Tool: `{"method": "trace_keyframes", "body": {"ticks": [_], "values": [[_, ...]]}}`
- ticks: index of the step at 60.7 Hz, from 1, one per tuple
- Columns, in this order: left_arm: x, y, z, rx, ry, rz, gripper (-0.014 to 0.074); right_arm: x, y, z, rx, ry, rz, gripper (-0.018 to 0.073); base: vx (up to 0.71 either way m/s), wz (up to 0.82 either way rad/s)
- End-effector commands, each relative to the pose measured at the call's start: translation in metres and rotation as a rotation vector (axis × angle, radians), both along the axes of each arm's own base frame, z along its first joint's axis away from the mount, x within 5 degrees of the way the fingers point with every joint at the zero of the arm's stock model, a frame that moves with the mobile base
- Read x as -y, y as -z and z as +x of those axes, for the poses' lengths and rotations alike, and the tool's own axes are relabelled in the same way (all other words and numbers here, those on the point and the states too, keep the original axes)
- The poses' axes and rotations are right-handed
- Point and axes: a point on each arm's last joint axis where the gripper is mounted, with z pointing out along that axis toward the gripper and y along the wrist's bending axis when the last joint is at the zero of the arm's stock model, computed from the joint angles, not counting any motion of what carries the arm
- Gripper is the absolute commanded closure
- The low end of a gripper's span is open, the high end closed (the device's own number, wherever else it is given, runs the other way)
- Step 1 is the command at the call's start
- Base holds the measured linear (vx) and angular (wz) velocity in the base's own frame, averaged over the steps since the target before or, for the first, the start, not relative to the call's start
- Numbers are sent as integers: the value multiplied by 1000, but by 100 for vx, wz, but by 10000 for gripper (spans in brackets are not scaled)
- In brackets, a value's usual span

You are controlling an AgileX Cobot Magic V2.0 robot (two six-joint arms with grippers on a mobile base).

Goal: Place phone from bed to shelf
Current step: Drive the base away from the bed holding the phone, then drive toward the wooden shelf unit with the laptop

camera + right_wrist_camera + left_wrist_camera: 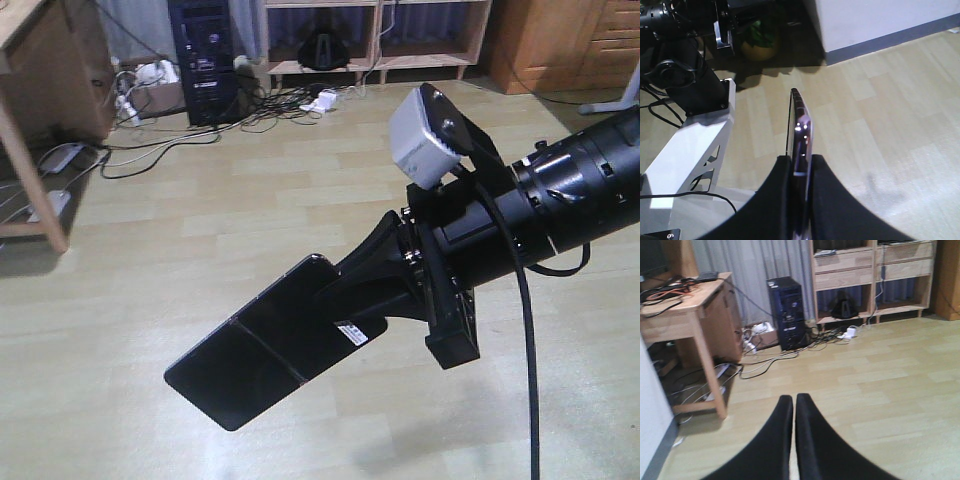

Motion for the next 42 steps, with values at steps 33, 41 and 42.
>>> {"method": "trace_keyframes", "body": {"ticks": [33,41,42], "values": [[0,-15,-1,109,4,-10,595,0,-21,-13,-2,-46,86,561,37,-27],[0,-15,-1,109,4,-10,595,0,-21,-13,-2,-46,86,561,39,-21],[0,-15,-1,109,4,-10,595,0,-21,-13,-2,-46,86,561,40,-20]]}}
